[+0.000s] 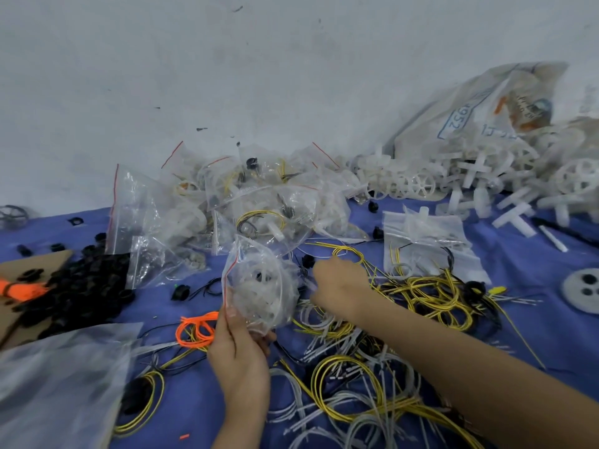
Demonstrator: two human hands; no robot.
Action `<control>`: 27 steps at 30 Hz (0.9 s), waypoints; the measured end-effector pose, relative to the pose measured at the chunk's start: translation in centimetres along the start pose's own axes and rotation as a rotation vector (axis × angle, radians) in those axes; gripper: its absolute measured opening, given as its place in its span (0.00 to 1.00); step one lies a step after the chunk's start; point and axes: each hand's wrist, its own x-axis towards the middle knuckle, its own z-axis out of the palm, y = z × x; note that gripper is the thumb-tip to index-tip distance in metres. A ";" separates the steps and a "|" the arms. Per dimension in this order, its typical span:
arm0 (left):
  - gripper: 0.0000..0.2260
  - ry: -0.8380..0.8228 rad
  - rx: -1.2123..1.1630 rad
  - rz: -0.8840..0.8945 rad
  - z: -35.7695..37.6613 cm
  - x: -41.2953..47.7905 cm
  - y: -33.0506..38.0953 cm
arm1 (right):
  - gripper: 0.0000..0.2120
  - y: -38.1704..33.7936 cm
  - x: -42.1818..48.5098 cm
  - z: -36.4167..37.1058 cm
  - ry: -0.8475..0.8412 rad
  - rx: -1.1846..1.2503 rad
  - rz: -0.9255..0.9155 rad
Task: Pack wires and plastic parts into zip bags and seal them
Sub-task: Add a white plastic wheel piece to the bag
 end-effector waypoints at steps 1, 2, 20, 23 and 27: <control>0.11 0.005 0.001 0.002 0.0 0.0 0.1 | 0.17 0.4 0.1 -0.4 0.038 0.094 0.008; 0.12 0.009 0.000 0.006 0.0 0.0 0.2 | 0.16 1.0 0.3 -0.9 0.068 0.239 0.020; 0.26 -0.039 -0.055 0.014 -0.5 0.5 -1.8 | 0.12 14.7 -4.0 -10.7 0.133 1.820 0.161; 0.25 -0.044 -0.082 0.012 -0.4 0.7 -2.1 | 0.13 16.6 -4.8 -10.8 0.369 1.309 0.057; 0.21 -0.039 -0.133 0.002 -0.2 0.8 -2.2 | 0.07 18.9 -5.2 -9.6 0.324 0.231 0.040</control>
